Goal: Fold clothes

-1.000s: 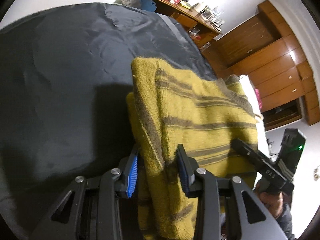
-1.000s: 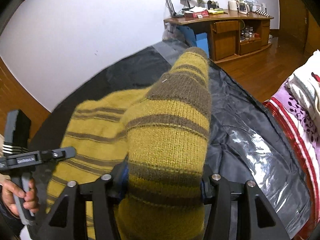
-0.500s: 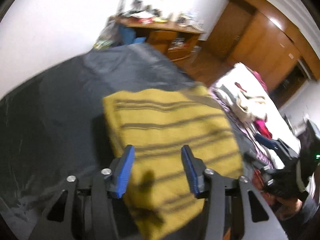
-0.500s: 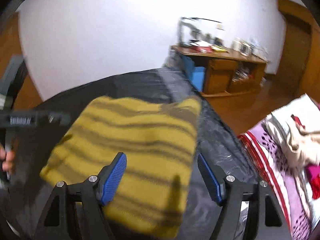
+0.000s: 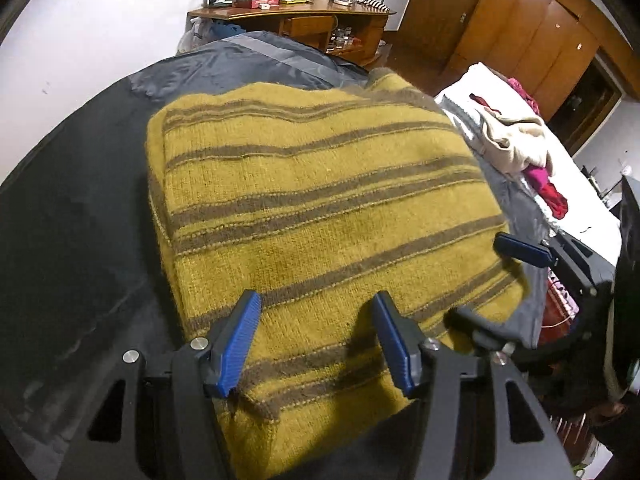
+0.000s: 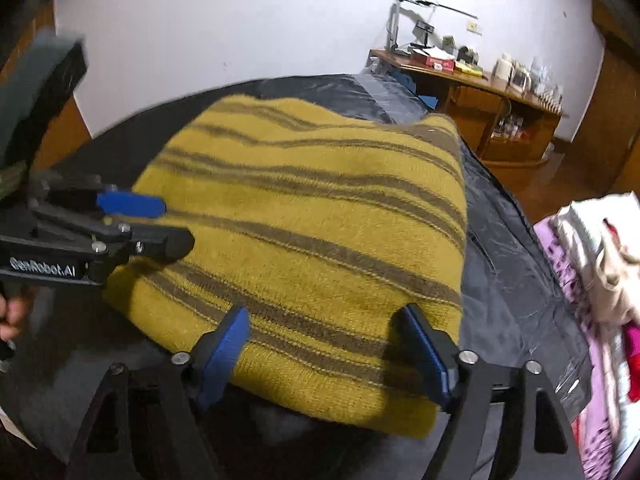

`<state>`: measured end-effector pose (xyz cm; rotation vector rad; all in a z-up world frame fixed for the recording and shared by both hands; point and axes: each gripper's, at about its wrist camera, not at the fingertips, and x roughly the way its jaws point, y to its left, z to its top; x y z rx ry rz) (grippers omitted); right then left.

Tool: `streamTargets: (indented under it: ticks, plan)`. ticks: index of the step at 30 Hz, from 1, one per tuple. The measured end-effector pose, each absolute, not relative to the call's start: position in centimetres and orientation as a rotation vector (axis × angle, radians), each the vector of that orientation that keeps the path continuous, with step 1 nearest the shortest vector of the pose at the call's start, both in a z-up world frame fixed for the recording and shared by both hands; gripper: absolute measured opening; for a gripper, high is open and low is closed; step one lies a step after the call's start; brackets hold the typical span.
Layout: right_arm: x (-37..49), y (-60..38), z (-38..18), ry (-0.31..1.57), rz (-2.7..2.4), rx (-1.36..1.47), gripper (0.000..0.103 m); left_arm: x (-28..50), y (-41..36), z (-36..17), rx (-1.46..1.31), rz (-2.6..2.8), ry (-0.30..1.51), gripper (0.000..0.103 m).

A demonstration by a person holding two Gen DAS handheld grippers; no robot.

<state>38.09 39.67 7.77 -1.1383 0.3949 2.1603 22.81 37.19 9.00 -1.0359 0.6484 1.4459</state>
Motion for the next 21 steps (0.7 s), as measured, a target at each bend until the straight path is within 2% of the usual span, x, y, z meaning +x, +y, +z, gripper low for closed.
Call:
streamTargets:
  ticks: [3,6,8,11,16,21]
  plan:
    - [37.2,39.1,7.1,0.34,2.14,-1.147,0.092,22.4,37.1,8.4,-1.046,1.45,0.624,0.063]
    - [36.9,38.9,7.0,0.334,2.12,-1.146,0.094,22.5,37.3,8.2,-1.051,1.45,0.618,0.063]
    - [36.8,39.0,7.1,0.337,2.112,-1.157,0.095,22.6,37.3,8.4,-1.072,1.44,0.605,0.066]
    - [36.7,39.3,7.6,0.356,2.096,-1.186,0.095,22.9,36.9,9.3,-1.092,1.434,0.59,0.084]
    - [38.9,39.1,9.9,0.51,2.055,-1.121,0.095,23.9,35.2,11.7,-1.074,1.481,0.585,0.09]
    - [41.2,38.1,12.1,0.542,2.018,-1.069,0.095,24.5,33.2,14.1,-1.058,1.561,0.577,0.095]
